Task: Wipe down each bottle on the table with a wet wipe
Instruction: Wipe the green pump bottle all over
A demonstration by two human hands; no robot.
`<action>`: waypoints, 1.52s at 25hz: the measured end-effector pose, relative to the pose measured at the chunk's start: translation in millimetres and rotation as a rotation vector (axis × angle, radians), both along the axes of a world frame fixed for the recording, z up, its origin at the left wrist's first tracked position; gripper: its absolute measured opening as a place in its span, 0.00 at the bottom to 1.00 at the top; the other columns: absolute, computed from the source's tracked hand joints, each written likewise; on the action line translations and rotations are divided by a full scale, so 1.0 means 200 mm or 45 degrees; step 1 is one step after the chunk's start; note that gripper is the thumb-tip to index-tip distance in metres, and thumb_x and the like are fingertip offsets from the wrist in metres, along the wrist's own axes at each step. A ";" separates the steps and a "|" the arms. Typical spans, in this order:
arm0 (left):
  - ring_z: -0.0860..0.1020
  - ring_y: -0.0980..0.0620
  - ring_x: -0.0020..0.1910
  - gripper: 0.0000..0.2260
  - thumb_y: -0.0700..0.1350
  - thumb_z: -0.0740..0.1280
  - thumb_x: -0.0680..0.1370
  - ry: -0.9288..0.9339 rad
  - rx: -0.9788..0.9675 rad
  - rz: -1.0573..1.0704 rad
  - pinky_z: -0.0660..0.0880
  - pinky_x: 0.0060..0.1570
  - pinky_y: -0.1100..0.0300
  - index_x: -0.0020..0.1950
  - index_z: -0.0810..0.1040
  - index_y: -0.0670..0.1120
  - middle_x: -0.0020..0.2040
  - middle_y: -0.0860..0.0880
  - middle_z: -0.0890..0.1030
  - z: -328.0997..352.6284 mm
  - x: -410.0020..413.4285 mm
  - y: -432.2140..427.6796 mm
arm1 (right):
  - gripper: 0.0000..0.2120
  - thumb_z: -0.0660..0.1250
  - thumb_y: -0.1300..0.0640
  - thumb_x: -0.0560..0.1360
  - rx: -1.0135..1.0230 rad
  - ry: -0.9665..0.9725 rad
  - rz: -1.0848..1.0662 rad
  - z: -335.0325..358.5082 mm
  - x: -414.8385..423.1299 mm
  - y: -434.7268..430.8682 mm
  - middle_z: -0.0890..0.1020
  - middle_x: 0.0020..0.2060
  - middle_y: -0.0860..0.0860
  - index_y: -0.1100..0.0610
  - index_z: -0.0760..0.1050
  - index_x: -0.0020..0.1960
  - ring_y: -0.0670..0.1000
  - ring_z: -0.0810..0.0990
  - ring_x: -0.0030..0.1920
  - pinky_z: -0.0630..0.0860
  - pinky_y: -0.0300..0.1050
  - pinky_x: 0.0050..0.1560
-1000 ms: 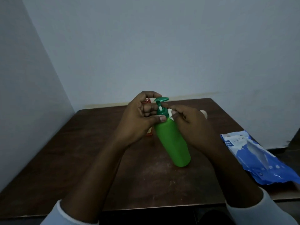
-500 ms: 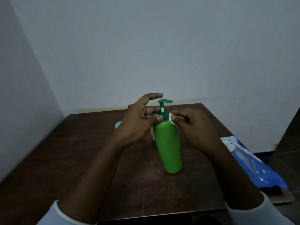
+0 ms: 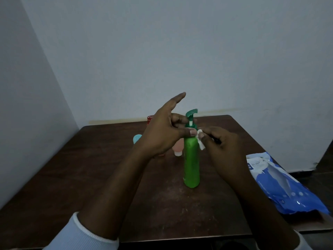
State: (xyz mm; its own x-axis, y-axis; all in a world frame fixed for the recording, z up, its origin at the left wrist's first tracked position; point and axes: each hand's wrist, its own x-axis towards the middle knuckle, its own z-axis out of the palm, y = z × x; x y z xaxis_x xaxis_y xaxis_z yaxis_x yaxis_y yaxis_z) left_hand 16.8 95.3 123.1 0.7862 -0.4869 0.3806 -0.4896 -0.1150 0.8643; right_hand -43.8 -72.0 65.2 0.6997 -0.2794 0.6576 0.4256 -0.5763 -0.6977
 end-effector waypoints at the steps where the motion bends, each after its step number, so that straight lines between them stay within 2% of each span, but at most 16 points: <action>1: 0.86 0.49 0.46 0.47 0.34 0.81 0.69 0.002 -0.025 0.050 0.83 0.53 0.56 0.81 0.63 0.56 0.46 0.44 0.87 0.00 0.01 0.01 | 0.08 0.69 0.60 0.77 0.069 -0.004 0.050 0.00 -0.01 0.01 0.85 0.48 0.43 0.52 0.84 0.53 0.42 0.82 0.51 0.79 0.52 0.56; 3: 0.85 0.51 0.44 0.49 0.36 0.84 0.66 0.007 -0.074 0.096 0.84 0.52 0.55 0.81 0.65 0.56 0.44 0.38 0.84 -0.01 0.03 0.01 | 0.09 0.70 0.63 0.76 0.175 -0.015 0.158 0.00 -0.03 0.02 0.86 0.48 0.44 0.54 0.84 0.53 0.42 0.83 0.51 0.80 0.47 0.55; 5: 0.84 0.51 0.44 0.48 0.38 0.85 0.66 0.019 -0.094 0.110 0.84 0.55 0.49 0.79 0.65 0.58 0.42 0.39 0.82 -0.02 0.05 0.02 | 0.08 0.71 0.64 0.75 0.211 -0.031 0.220 0.01 -0.04 0.03 0.86 0.48 0.47 0.57 0.84 0.52 0.43 0.83 0.51 0.80 0.46 0.55; 7: 0.83 0.50 0.43 0.47 0.38 0.85 0.65 0.049 -0.119 0.136 0.84 0.55 0.48 0.78 0.67 0.58 0.41 0.42 0.80 -0.04 0.08 0.02 | 0.07 0.72 0.64 0.74 0.019 -0.098 0.176 -0.01 -0.04 0.03 0.84 0.49 0.48 0.58 0.84 0.52 0.45 0.82 0.52 0.78 0.45 0.57; 9: 0.80 0.52 0.40 0.45 0.38 0.85 0.64 0.082 -0.170 0.155 0.83 0.52 0.53 0.77 0.69 0.55 0.41 0.42 0.78 -0.05 0.09 0.02 | 0.07 0.71 0.65 0.75 -0.343 -0.239 0.102 -0.05 -0.04 0.04 0.83 0.51 0.50 0.59 0.83 0.52 0.46 0.80 0.55 0.74 0.44 0.60; 10: 0.79 0.53 0.40 0.43 0.37 0.85 0.65 0.101 -0.194 0.146 0.83 0.50 0.56 0.75 0.71 0.53 0.40 0.43 0.78 -0.05 0.09 0.03 | 0.08 0.71 0.65 0.75 -0.440 -0.296 0.098 -0.07 -0.04 0.04 0.83 0.52 0.51 0.60 0.83 0.53 0.47 0.79 0.57 0.74 0.45 0.61; 11: 0.80 0.54 0.39 0.39 0.36 0.84 0.65 0.118 -0.215 0.116 0.82 0.47 0.59 0.73 0.74 0.50 0.39 0.45 0.79 -0.06 0.10 0.04 | 0.08 0.70 0.65 0.76 -0.431 -0.314 0.110 -0.08 -0.03 0.05 0.83 0.53 0.51 0.60 0.83 0.54 0.47 0.79 0.57 0.74 0.47 0.61; 13: 0.84 0.56 0.40 0.27 0.32 0.81 0.68 0.160 -0.260 0.034 0.81 0.46 0.62 0.65 0.80 0.43 0.37 0.53 0.83 -0.08 0.09 0.05 | 0.08 0.69 0.63 0.77 -0.173 -0.251 0.180 -0.07 0.01 0.07 0.84 0.53 0.49 0.58 0.83 0.55 0.47 0.81 0.58 0.76 0.53 0.60; 16: 0.87 0.54 0.45 0.15 0.28 0.75 0.72 0.193 -0.341 -0.027 0.82 0.48 0.61 0.55 0.84 0.41 0.42 0.51 0.88 -0.16 0.09 0.09 | 0.08 0.69 0.61 0.78 0.085 -0.156 0.214 -0.08 0.04 0.08 0.84 0.52 0.47 0.57 0.83 0.56 0.48 0.82 0.56 0.78 0.56 0.57; 19: 0.87 0.51 0.52 0.15 0.30 0.73 0.75 0.197 -0.342 -0.076 0.82 0.51 0.59 0.59 0.84 0.43 0.53 0.47 0.88 -0.28 0.10 0.13 | 0.10 0.70 0.61 0.77 0.212 -0.097 0.262 -0.13 0.02 0.08 0.84 0.54 0.48 0.58 0.81 0.58 0.48 0.82 0.57 0.78 0.51 0.59; 22: 0.86 0.49 0.58 0.17 0.34 0.75 0.76 0.243 -0.216 -0.064 0.82 0.57 0.55 0.63 0.81 0.43 0.58 0.48 0.87 -0.43 0.08 0.15 | 0.11 0.70 0.63 0.76 0.364 -0.015 0.254 -0.21 -0.02 0.09 0.85 0.51 0.50 0.61 0.81 0.58 0.45 0.83 0.53 0.79 0.39 0.53; 25: 0.85 0.50 0.61 0.19 0.35 0.76 0.75 0.306 -0.143 -0.026 0.81 0.60 0.53 0.65 0.80 0.41 0.60 0.48 0.87 -0.58 0.03 0.12 | 0.08 0.71 0.64 0.75 0.492 0.154 0.265 -0.36 -0.04 0.08 0.86 0.46 0.52 0.60 0.82 0.54 0.48 0.85 0.49 0.81 0.42 0.50; 27: 0.84 0.49 0.61 0.19 0.35 0.75 0.75 0.353 -0.169 -0.009 0.81 0.61 0.52 0.66 0.79 0.41 0.60 0.47 0.86 -0.63 0.02 0.11 | 0.06 0.72 0.64 0.74 0.423 0.304 0.251 -0.46 -0.05 0.07 0.86 0.43 0.49 0.56 0.83 0.49 0.45 0.85 0.45 0.80 0.41 0.47; 31: 0.84 0.46 0.62 0.20 0.34 0.75 0.75 0.395 -0.193 -0.009 0.80 0.64 0.45 0.66 0.79 0.40 0.61 0.46 0.86 -0.69 0.02 0.10 | 0.04 0.74 0.61 0.71 0.003 0.483 0.091 -0.56 -0.05 0.04 0.84 0.35 0.44 0.52 0.84 0.42 0.39 0.81 0.38 0.72 0.34 0.38; 35: 0.83 0.48 0.63 0.21 0.34 0.76 0.75 0.374 -0.138 0.002 0.79 0.66 0.45 0.67 0.79 0.42 0.62 0.47 0.86 -0.71 0.00 0.12 | 0.06 0.72 0.61 0.74 0.139 0.470 0.130 -0.38 -0.05 0.02 0.85 0.39 0.44 0.51 0.85 0.46 0.37 0.82 0.39 0.73 0.29 0.39; 38: 0.84 0.47 0.62 0.21 0.32 0.76 0.74 0.362 -0.139 -0.006 0.79 0.65 0.45 0.66 0.79 0.41 0.61 0.47 0.86 -0.70 0.01 0.13 | 0.08 0.71 0.60 0.75 0.193 0.278 0.242 -0.19 -0.04 0.03 0.86 0.44 0.44 0.51 0.84 0.51 0.41 0.84 0.46 0.79 0.40 0.48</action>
